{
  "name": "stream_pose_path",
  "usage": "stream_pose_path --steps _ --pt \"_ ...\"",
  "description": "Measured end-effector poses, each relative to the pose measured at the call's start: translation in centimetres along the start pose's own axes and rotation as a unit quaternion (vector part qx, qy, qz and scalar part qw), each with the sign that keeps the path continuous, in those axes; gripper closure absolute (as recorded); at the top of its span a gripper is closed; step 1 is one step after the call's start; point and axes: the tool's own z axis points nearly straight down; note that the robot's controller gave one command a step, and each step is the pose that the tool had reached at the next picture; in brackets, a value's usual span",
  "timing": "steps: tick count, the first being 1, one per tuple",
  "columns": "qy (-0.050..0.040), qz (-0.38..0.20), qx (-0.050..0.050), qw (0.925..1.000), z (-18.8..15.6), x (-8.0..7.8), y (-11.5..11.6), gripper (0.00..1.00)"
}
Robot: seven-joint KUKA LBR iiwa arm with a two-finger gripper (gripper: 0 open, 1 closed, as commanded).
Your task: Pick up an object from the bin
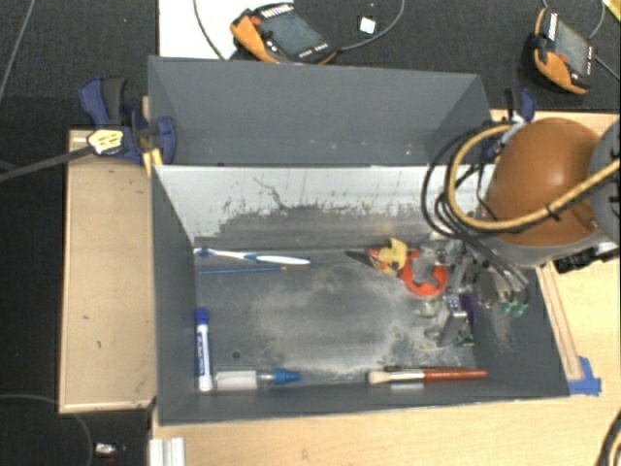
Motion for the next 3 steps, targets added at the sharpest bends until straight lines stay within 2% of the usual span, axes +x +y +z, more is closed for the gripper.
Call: stream_pose_path --steps 1,2,3 --pt "-0.0042 -0.002 0.0 1.0 -0.4 -0.2 0.0 0.0" --pt "-0.0043 -0.263 0.001 0.9649 12.0 2.0 3.9 0.0" --pt "-0.0055 -0.285 0.002 0.9584 5.6 2.9 2.2 0.0"
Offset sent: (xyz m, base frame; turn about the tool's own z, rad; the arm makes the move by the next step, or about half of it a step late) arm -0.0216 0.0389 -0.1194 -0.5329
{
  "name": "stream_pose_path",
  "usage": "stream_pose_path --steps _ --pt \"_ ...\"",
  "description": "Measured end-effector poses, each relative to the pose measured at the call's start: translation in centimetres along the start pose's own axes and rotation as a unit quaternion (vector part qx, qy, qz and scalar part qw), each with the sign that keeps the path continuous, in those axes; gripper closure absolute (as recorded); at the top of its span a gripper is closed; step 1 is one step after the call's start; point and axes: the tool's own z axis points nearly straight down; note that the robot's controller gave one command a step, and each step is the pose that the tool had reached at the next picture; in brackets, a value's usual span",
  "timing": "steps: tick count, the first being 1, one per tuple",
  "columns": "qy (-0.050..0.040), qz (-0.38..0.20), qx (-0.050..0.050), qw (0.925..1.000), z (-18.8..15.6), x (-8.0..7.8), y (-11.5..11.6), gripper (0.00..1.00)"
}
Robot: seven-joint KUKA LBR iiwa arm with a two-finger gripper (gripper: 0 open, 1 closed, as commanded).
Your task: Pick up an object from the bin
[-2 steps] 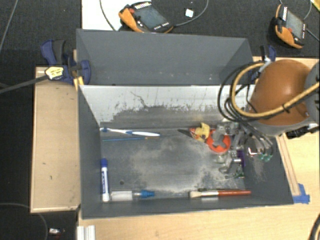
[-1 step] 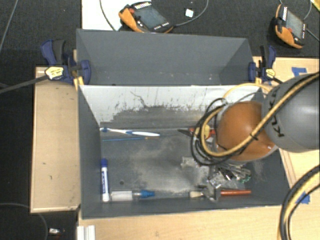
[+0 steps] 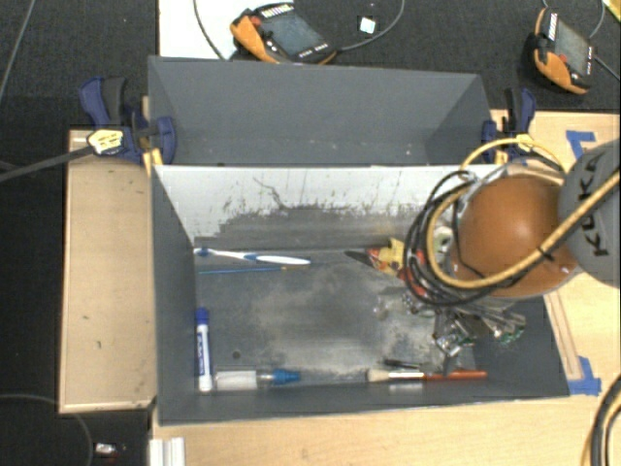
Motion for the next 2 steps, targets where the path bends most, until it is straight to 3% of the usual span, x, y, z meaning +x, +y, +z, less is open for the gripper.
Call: stream_pose_path --steps 1,2 --pt "0.0016 0.033 -0.003 0.9995 3.4 3.5 -5.4 0.0" --pt "-0.0034 -0.146 0.0 0.9893 6.4 2.5 -9.7 0.0"
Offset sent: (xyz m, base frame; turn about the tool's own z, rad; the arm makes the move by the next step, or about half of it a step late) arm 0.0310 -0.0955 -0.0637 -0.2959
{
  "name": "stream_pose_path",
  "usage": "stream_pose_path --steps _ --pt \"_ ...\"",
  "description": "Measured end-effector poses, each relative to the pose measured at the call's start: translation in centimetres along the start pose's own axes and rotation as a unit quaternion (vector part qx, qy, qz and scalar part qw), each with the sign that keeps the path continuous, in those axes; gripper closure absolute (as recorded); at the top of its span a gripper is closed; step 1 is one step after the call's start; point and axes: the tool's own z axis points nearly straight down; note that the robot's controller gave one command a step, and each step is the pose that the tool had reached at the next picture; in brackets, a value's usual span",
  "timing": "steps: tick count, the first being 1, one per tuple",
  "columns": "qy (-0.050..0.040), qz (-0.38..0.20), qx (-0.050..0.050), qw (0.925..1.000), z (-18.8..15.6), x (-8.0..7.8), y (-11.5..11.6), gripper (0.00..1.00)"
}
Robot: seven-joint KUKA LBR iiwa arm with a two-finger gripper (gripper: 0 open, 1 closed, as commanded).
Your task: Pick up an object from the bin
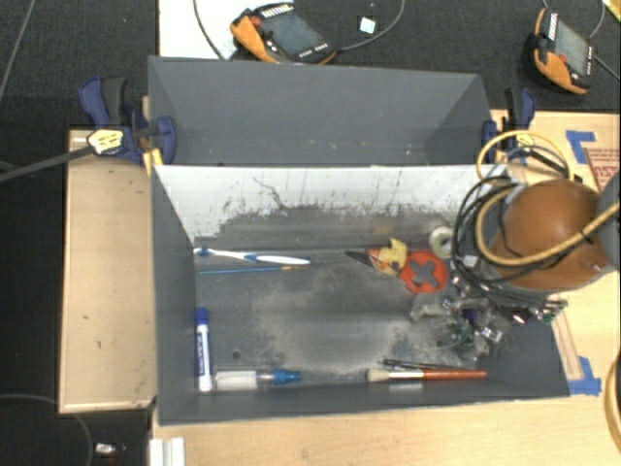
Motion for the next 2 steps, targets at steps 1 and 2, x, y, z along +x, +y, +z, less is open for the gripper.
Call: stream_pose_path --steps 1,2 --pt "-0.0005 0.14 -0.004 0.9901 -0.06 1.19 -3.04 1.0" --pt "-0.0005 0.141 -0.004 0.99 -0.07 1.18 -3.04 1.0"
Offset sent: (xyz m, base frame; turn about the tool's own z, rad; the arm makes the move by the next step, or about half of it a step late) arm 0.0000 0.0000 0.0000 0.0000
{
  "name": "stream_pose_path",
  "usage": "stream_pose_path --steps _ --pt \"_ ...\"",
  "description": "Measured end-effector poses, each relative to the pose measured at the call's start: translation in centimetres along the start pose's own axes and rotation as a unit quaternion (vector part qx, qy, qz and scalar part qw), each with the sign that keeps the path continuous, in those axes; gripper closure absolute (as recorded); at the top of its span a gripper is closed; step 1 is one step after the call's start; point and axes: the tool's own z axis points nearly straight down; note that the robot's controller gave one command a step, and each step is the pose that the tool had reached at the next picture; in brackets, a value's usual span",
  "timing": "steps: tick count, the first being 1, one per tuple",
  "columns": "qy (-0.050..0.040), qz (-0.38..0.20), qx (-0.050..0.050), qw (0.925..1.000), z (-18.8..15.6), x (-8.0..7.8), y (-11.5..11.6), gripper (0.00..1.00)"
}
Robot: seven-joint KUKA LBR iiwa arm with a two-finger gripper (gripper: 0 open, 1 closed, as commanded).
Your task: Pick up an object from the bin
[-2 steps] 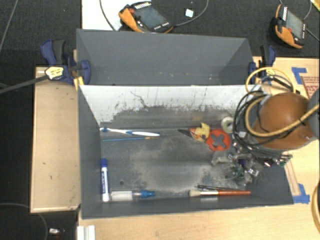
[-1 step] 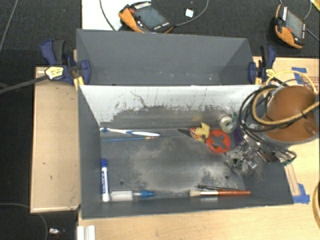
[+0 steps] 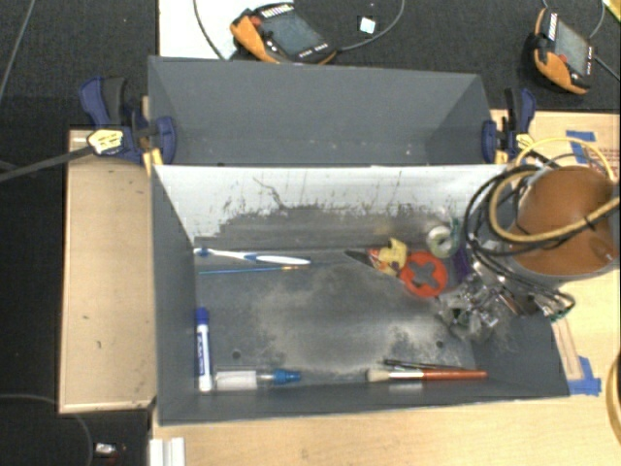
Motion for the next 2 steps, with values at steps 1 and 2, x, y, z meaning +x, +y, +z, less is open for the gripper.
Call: stream_pose_path --steps 1,2 --pt "-0.0013 0.0 0.0 1.0 -0.4 0.0 0.1 1.0" --pt "-0.0001 0.001 0.0 1.0 -2.4 0.0 0.1 1.0"
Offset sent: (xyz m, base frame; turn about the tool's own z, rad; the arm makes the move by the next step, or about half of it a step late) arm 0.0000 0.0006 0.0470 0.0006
